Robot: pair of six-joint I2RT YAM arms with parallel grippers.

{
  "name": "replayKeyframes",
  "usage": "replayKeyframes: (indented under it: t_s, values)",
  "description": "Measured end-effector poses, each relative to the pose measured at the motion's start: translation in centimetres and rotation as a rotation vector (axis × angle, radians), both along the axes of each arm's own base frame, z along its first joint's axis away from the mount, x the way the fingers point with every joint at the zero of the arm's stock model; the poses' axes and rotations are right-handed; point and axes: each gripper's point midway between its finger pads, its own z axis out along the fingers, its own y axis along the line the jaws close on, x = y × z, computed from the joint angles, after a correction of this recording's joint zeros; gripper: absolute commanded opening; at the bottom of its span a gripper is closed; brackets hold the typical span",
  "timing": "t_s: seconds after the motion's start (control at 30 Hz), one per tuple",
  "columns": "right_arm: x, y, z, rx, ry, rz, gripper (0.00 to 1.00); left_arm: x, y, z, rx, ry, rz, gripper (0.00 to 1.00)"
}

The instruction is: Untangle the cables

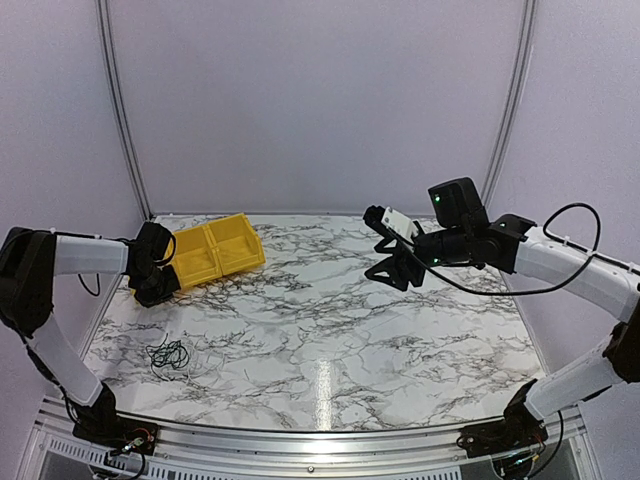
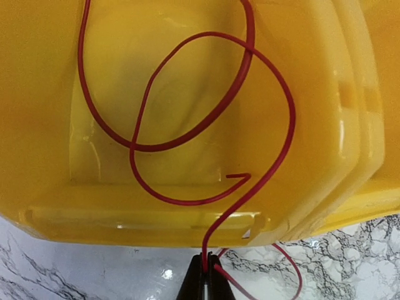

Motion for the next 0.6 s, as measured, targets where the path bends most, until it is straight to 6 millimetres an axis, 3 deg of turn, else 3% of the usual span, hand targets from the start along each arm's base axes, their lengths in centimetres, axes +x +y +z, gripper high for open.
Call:
replayKeyframes:
  t_s: [0.13,0.2,0.4,0.5,0.6]
  values:
    - [0.1,-0.1,0.0,-0.004,-0.003,-0.003,0.68,-0.2,0.1,2.1,-0.004,-0.037,-0.002,0.0]
    - [0.1,-0.1,-0.2,-0.006,-0.002,-0.004,0.68,0.0,0.3,4.3,-0.006,-0.075,-0.004,0.0]
    - [0.0,-0.1,-0.5,-0.011,0.005,-0.004,0.67,2.6,1.9,10.2,0.038,-0.179,-0.008,0.0]
    - [0.0,-0.1,-0.6,-0.013,0.007,-0.004,0.68,3.2,3.1,10.8,0.075,-0.171,-0.002,0.0]
    - [0.1,-0.1,-0.7,-0.014,0.008,-0.005,0.68,3.4,4.6,10.2,0.113,-0.13,0.006,0.0]
